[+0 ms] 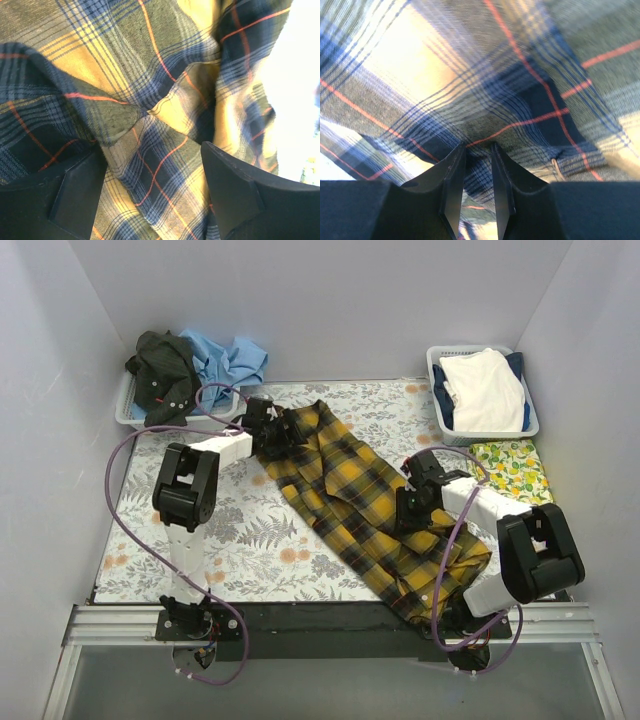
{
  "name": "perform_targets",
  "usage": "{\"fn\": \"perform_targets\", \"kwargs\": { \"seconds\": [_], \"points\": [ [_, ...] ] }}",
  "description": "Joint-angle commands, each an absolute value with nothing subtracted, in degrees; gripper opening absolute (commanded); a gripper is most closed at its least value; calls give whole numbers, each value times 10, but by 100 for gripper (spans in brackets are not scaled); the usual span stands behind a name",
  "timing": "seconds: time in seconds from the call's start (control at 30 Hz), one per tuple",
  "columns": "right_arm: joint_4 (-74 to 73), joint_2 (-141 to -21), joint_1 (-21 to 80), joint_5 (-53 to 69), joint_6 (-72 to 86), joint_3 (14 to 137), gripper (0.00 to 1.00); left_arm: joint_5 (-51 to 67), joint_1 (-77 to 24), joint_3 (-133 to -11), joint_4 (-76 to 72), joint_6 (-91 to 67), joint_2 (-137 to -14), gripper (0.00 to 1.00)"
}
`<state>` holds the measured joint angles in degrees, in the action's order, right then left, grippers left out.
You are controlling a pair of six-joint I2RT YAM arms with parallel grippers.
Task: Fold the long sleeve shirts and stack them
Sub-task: Fold the shirt
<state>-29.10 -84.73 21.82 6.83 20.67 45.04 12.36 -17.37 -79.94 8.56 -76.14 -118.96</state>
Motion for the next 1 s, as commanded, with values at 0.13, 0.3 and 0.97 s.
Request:
{"fn": "perform_targets", "kwargs": {
  "seconds": [0.13, 0.3, 0.97],
  "points": [
    [-320, -848, 221, 100, 190, 464, 36, 185, -202, -945, 62, -771, -1339, 75],
    [-306, -924, 226, 128, 158, 560, 36, 141, -200, -1088, 79, -769, -1407, 81],
    [-369, -733, 216, -42, 147, 561, 46, 210, -184, -853, 91, -750, -1101, 82]
  ]
}}
